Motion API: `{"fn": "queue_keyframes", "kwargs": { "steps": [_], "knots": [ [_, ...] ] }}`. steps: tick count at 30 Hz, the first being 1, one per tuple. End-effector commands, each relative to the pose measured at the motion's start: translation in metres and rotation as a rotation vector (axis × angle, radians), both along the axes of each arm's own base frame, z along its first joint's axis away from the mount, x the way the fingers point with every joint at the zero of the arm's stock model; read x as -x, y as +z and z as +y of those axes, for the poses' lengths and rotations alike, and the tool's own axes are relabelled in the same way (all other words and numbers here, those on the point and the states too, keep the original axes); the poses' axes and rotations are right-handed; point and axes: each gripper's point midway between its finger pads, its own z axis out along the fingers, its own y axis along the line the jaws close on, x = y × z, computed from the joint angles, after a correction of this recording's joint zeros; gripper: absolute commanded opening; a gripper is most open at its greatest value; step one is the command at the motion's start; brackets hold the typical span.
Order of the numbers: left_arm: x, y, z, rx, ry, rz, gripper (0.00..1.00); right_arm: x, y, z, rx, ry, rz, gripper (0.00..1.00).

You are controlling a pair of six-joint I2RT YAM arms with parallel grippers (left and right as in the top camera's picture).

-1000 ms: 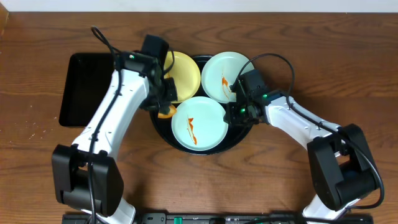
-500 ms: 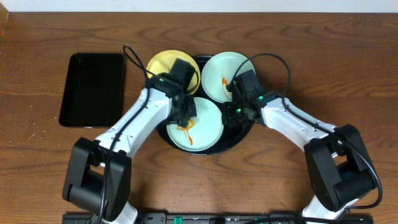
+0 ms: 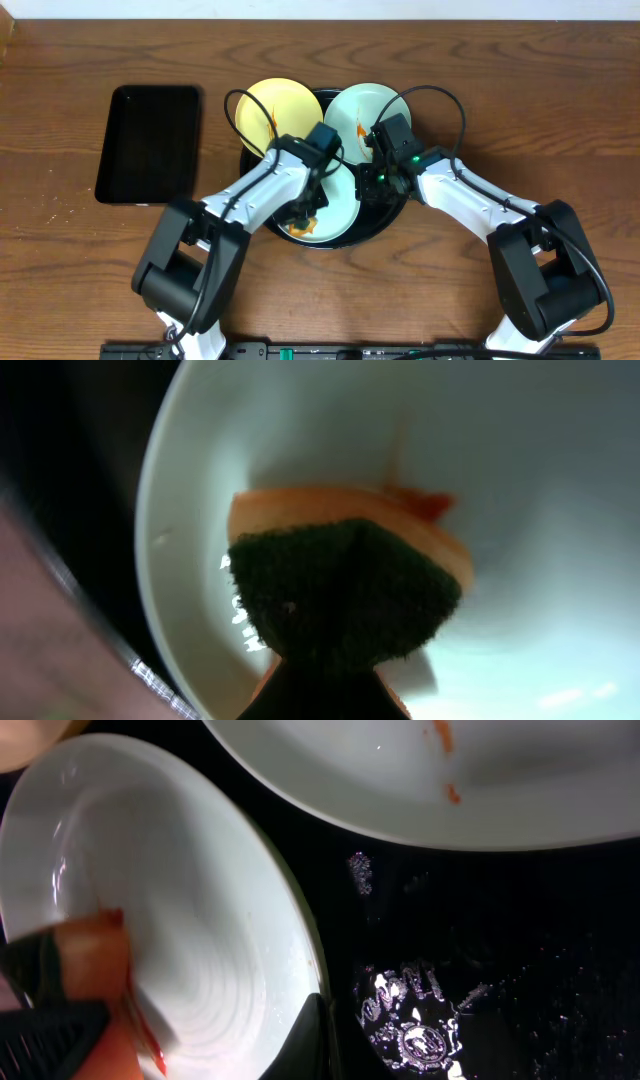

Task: Clean dirty plates on tray and stack at the side

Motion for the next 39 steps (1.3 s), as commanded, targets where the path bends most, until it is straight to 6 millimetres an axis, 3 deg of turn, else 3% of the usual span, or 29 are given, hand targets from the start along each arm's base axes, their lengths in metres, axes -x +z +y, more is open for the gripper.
{"fn": "queue_keyframes", "kwargs": {
  "steps": [1,8,12,17,22,28,30,39],
  "knots": [
    [0.000,-0.002,0.017,-0.129,0.091,-0.051,0.07,-0.002,-0.001,0.004,0.010,-0.009,-0.003,0.01],
    [-0.023,-0.008,0.008,-0.134,0.062,-0.158,0.07,-0.001,-0.001,0.006,0.012,-0.004,-0.008,0.01],
    [-0.021,-0.025,0.006,-0.150,0.028,-0.123,0.07,0.000,-0.001,0.007,0.012,0.001,-0.009,0.01],
    [-0.021,-0.025,0.000,-0.113,-0.014,-0.103,0.07,-0.001,-0.001,0.010,0.024,0.005,-0.024,0.01],
    [0.001,-0.024,-0.037,0.107,-0.197,0.041,0.07,0.000,-0.001,0.012,0.024,0.011,-0.027,0.01],
    [0.020,-0.021,-0.045,0.175,-0.221,0.130,0.07,0.000,-0.001,0.012,0.024,0.011,-0.028,0.01],
    [0.016,-0.022,-0.045,0.172,-0.229,0.110,0.08,0.000,-0.001,0.012,0.023,0.011,-0.027,0.01],
    [-0.042,-0.021,-0.026,-0.009,-0.210,-0.156,0.07,0.000,-0.001,0.012,0.023,0.009,-0.025,0.01]
  ]
}}
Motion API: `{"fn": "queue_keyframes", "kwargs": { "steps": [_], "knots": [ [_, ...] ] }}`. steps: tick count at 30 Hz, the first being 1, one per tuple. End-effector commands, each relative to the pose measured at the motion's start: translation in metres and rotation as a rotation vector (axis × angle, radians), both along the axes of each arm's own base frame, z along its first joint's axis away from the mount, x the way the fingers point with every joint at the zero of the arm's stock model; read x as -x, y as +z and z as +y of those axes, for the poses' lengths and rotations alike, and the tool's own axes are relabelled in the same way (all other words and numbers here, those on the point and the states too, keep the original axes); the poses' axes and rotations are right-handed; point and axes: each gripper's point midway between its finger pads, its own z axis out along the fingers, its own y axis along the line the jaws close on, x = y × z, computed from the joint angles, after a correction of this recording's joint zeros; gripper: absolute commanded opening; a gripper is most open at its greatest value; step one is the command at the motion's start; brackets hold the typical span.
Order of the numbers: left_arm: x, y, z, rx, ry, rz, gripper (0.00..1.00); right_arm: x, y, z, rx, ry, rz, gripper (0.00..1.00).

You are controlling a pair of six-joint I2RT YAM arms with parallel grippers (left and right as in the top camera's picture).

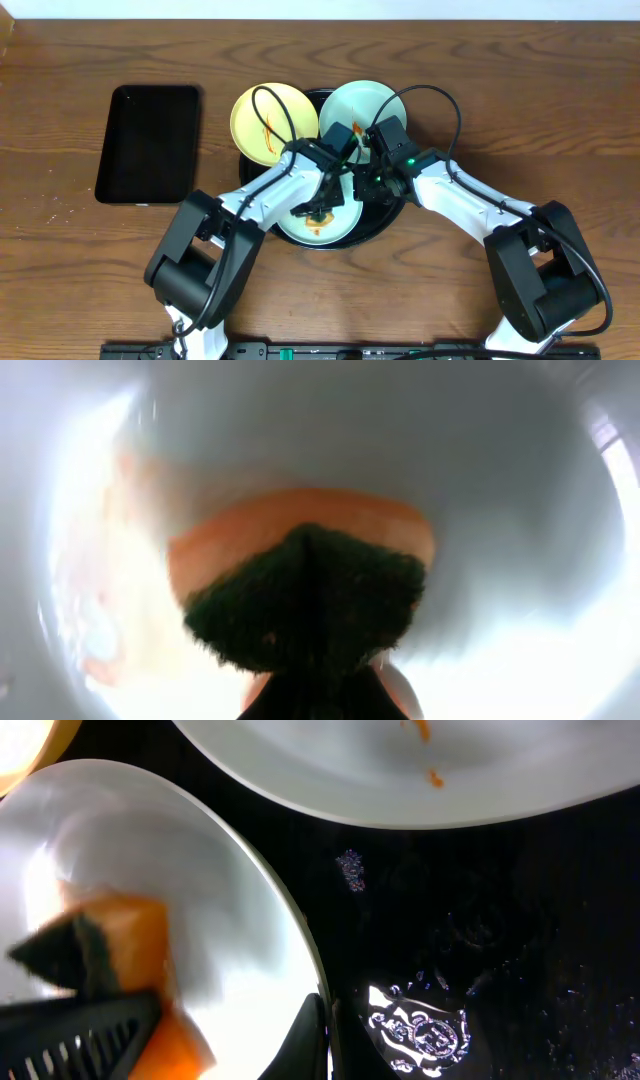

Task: Clean dirty plates on tray and stack at the side
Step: 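Scrub the tilted green plate with the sponge in the left gripper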

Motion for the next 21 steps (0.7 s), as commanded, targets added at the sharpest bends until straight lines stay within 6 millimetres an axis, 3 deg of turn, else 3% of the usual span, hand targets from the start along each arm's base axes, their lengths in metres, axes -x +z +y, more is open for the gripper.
{"fn": "queue_keyframes", "kwargs": {
  "steps": [1,4,9,11,15,18,21],
  "knots": [
    [-0.014,-0.011,0.018,-0.107,0.017,-0.064,0.07,0.003,0.001,0.012,-0.029,0.013,0.014,0.01],
    [-0.014,-0.010,0.023,-0.131,0.020,-0.066,0.08,0.003,0.001,0.012,-0.029,0.013,0.014,0.01],
    [0.010,-0.004,0.037,-0.173,0.034,0.065,0.07,0.004,0.001,0.013,-0.029,0.016,0.014,0.01],
    [0.026,-0.004,0.033,-0.130,0.034,0.148,0.07,0.004,0.002,0.014,-0.030,0.020,0.012,0.02],
    [0.049,-0.003,0.005,0.028,-0.009,0.270,0.07,0.005,0.002,0.016,-0.030,0.023,0.012,0.01],
    [0.043,-0.003,-0.009,0.091,-0.016,0.253,0.07,0.005,0.002,0.016,-0.030,0.023,0.012,0.01],
    [0.021,-0.004,-0.018,0.119,-0.031,0.156,0.07,0.005,0.002,0.016,-0.030,0.023,0.012,0.01]
  ]
}}
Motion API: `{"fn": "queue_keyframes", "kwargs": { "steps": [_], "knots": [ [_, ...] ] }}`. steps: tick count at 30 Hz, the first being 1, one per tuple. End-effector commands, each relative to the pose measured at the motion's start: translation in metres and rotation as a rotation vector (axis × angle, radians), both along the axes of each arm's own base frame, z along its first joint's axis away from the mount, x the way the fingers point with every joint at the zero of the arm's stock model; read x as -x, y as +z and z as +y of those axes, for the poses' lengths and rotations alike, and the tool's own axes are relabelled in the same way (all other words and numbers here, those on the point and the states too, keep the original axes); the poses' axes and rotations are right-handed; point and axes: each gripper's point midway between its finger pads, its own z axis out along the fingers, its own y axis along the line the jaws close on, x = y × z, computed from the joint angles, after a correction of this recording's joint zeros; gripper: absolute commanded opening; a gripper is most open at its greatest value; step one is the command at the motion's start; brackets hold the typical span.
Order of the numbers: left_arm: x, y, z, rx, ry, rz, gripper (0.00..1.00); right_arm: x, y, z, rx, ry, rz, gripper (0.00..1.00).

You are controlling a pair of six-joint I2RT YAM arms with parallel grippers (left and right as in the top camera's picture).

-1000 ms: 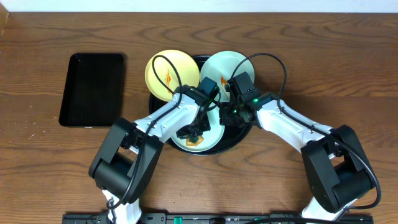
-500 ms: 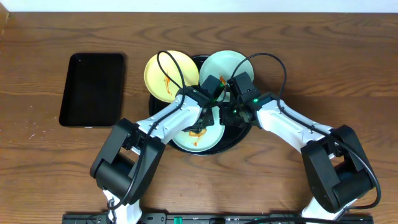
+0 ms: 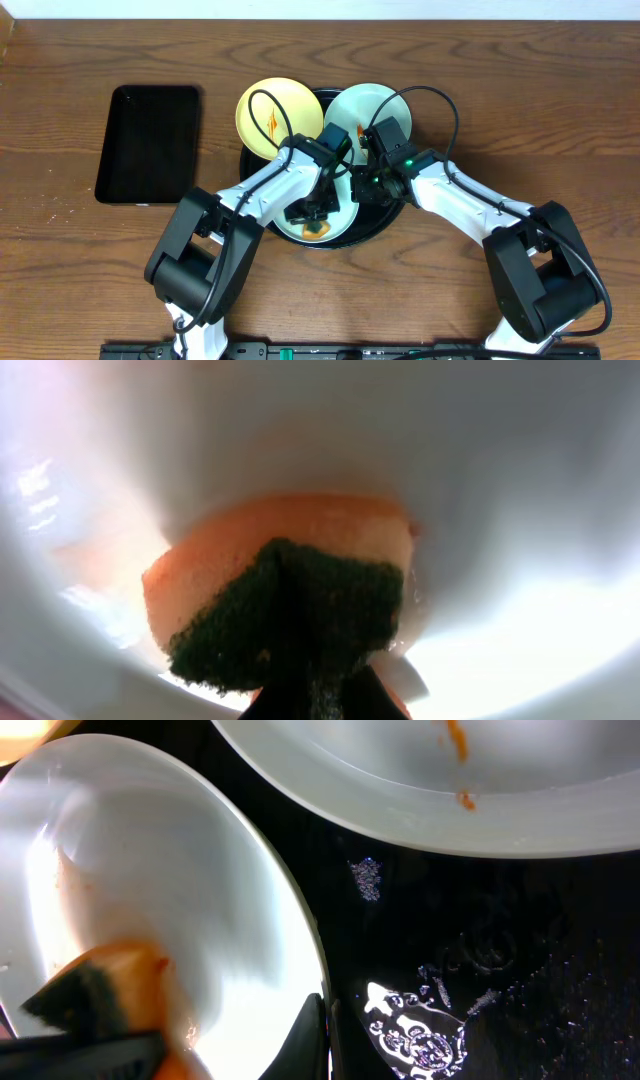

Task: Clean dirty plates on tray and stack at the side
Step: 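Scrub the tilted green plate with the sponge in the left gripper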

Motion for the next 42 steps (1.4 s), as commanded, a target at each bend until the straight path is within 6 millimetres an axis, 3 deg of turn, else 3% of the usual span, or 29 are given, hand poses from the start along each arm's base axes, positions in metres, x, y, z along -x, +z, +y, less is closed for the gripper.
{"fn": "queue_keyframes", "kwargs": {
  "steps": [1,6,10,15,19,22,26,31,36,42],
  "knots": [
    [-0.015,-0.005,-0.019,0.069,-0.028,-0.048,0.07,0.002,0.001,0.010,-0.019,0.013,0.008,0.01],
    [-0.056,-0.002,-0.010,-0.012,-0.016,-0.244,0.07,0.002,0.001,0.011,-0.018,0.016,0.008,0.01],
    [-0.072,0.002,0.010,-0.135,-0.003,-0.331,0.07,0.002,0.001,0.011,-0.018,0.016,0.008,0.01],
    [-0.068,0.003,0.033,-0.226,0.014,-0.317,0.08,0.002,0.001,0.011,-0.019,0.016,0.007,0.02],
    [-0.054,0.000,0.049,-0.251,0.092,-0.239,0.07,0.002,0.001,0.011,-0.019,0.016,0.007,0.01],
    [-0.036,-0.004,0.041,-0.171,0.097,-0.130,0.07,0.002,0.001,0.011,-0.019,0.016,0.007,0.01],
    [-0.009,-0.005,0.008,0.022,0.100,0.027,0.07,0.002,0.001,0.011,-0.019,0.015,0.007,0.01],
    [0.003,0.001,-0.025,0.185,0.087,0.100,0.08,0.002,0.001,0.011,-0.019,0.016,0.007,0.01],
    [-0.013,0.001,-0.032,0.205,0.077,0.029,0.08,0.002,0.001,0.011,-0.019,0.015,0.007,0.01],
    [-0.059,-0.002,-0.009,0.057,0.089,-0.205,0.08,0.002,0.001,0.011,-0.019,0.016,0.007,0.01]
  ]
}}
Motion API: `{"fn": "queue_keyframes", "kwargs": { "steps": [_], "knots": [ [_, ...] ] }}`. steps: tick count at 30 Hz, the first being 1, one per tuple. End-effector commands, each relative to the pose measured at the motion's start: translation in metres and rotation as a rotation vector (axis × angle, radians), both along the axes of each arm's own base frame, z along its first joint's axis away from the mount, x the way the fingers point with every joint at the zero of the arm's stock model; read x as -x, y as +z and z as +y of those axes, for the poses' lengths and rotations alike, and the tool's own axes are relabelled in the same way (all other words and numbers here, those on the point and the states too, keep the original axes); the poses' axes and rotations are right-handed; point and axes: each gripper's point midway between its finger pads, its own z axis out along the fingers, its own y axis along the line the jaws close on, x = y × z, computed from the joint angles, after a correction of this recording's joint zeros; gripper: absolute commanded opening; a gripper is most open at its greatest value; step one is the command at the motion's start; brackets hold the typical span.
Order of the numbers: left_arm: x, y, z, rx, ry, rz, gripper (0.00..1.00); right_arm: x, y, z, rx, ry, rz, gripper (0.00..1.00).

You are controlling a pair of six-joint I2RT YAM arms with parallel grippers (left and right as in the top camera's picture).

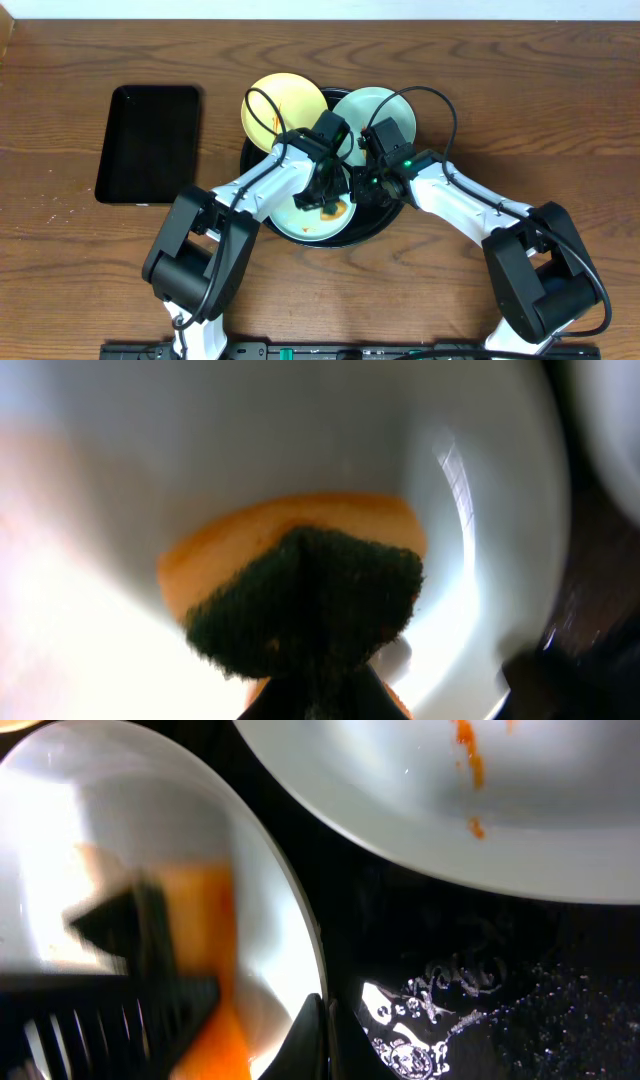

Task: Clean dirty plates on tray and stack at the side
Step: 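Scrub the tilted green plate with the sponge in the left gripper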

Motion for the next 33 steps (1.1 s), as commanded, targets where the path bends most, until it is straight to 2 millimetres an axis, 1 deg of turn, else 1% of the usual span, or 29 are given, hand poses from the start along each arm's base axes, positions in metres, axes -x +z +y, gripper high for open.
{"fn": "queue_keyframes", "kwargs": {
  "steps": [1,4,7,11,14,17,20,22,23,26,28,31,33],
  "knots": [
    [-0.024,-0.006,0.023,-0.145,0.043,-0.114,0.08,0.000,0.001,0.008,-0.016,0.007,0.007,0.01],
    [-0.036,-0.004,0.043,-0.255,0.069,-0.179,0.08,0.000,0.001,0.008,-0.016,0.007,0.007,0.01],
    [-0.037,-0.003,0.058,-0.316,0.085,-0.186,0.08,0.000,0.001,0.008,-0.017,0.008,0.007,0.02],
    [-0.031,-0.004,0.073,-0.345,0.104,-0.143,0.07,0.001,0.001,0.009,-0.016,0.010,0.006,0.02],
    [-0.025,-0.002,0.083,-0.357,0.116,-0.105,0.07,0.001,0.000,0.009,-0.010,0.012,0.002,0.02],
    [-0.014,0.006,0.082,-0.301,0.120,-0.052,0.07,0.001,0.000,0.009,-0.005,0.011,-0.002,0.02],
    [0.001,0.021,0.062,-0.152,0.035,0.006,0.08,0.001,0.000,0.009,-0.004,0.014,-0.003,0.02],
    [0.010,0.037,0.049,-0.062,-0.024,0.020,0.08,0.001,0.000,0.009,-0.004,0.015,-0.003,0.02],
    [0.013,0.045,0.047,-0.041,-0.039,0.017,0.08,0.001,0.000,0.009,-0.004,0.016,-0.003,0.02],
    [0.018,0.071,0.050,-0.021,-0.067,-0.031,0.08,0.002,0.000,0.010,-0.005,0.017,-0.002,0.02],
    [0.018,0.089,0.055,-0.011,-0.066,-0.070,0.08,0.003,0.000,0.011,-0.009,0.019,0.001,0.02],
    [0.016,0.114,0.068,0.008,-0.052,-0.135,0.07,0.005,0.001,0.014,-0.026,0.028,0.011,0.05],
    [0.011,0.124,0.080,0.000,-0.025,-0.173,0.08,0.005,0.001,0.014,-0.025,0.027,0.011,0.10]
  ]
}}
